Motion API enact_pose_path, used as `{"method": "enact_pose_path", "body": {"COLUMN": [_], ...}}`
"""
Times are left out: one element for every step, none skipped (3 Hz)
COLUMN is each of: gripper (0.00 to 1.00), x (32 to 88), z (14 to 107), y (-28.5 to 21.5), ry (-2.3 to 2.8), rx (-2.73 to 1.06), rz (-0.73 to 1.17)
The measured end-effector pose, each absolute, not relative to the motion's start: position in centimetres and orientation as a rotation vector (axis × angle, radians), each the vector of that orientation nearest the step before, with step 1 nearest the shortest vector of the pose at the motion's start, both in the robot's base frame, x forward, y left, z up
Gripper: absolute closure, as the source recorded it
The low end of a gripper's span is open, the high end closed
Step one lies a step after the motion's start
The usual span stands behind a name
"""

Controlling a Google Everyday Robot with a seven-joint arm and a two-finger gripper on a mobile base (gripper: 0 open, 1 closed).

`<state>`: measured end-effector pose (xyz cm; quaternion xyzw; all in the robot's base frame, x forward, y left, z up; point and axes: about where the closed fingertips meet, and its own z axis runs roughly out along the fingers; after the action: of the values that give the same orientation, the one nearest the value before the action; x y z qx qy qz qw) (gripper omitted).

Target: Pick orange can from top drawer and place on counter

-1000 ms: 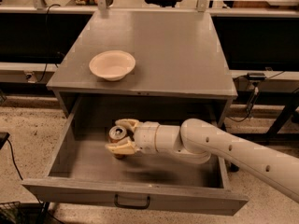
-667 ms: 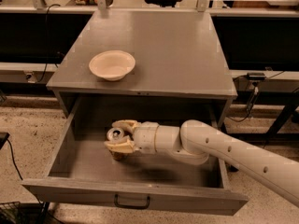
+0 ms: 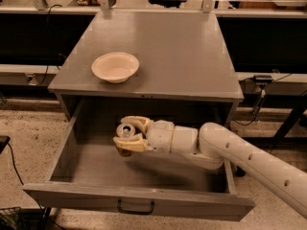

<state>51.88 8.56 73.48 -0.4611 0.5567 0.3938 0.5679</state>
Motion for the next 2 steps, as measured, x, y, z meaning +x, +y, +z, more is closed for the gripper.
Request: {"method": "enact_pose_path", "body": {"gripper": [1.00, 1.00], "x": [50.9, 50.4], "z": [76.8, 79.6], "y": [5.0, 1.4], "ry": [1.288, 1.286], "rx": [-1.091, -1.109], "rz": [0.860, 0.799]}}
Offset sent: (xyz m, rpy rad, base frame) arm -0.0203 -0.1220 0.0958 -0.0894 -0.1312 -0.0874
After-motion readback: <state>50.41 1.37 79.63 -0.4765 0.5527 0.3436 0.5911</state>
